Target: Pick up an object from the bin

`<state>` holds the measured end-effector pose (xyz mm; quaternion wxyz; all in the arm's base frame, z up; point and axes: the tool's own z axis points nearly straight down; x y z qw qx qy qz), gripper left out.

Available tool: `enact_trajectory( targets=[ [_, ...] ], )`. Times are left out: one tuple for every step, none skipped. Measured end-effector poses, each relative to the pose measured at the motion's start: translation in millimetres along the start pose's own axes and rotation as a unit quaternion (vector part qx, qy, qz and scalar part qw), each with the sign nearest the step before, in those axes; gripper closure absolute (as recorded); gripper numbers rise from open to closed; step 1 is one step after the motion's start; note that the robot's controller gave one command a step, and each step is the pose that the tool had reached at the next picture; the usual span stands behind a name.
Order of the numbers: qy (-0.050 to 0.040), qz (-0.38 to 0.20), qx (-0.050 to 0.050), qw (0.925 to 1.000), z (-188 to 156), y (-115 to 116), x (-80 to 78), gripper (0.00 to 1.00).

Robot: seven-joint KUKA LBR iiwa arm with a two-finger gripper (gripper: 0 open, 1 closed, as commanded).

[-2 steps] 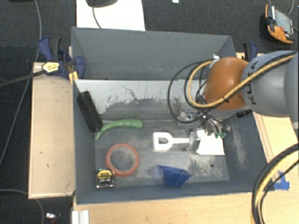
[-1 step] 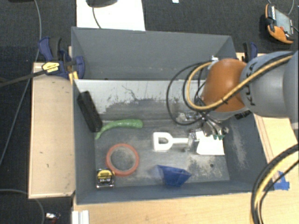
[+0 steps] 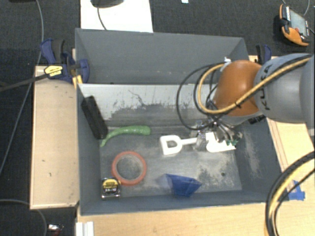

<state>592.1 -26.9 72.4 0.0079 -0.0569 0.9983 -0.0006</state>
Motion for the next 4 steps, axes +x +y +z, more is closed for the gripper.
enact_trajectory(
  targets=[
    [0.0000, 0.000, 0.000, 1.0000, -0.3, 0.1, 0.1, 1.00],
    [0.0004, 0.000, 0.000, 1.0000, -15.9, 0.2, 0.6, 1.00],
    [0.0040, 0.000, -0.001, 1.0000, -43.6, 0.5, 1.8, 1.00],
    [-0.0016, 0.000, 0.000, 1.0000, -76.1, 0.0, -1.4, 1.00]
  ],
)
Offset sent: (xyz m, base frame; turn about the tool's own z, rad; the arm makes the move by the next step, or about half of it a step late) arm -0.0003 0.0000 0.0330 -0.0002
